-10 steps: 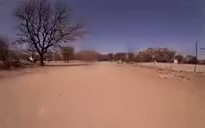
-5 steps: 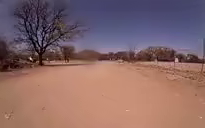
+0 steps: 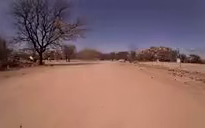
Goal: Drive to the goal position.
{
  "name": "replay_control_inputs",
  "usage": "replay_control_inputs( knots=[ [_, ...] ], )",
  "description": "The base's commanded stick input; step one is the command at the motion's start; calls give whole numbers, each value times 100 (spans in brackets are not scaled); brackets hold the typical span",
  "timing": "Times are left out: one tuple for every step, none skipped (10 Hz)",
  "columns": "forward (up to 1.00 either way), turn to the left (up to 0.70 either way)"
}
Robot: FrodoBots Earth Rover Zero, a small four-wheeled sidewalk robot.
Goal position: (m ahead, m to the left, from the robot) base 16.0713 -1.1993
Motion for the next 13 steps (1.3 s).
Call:
replay_control_inputs(
  knots=[
    [100,0],
    [100,0],
    [100,0],
    [100,0],
    [100,0],
    [100,0],
    [100,0],
    [100,0],
    [100,0],
    [100,0],
    [100,0],
    [100,0],
    [100,0]
  ],
)
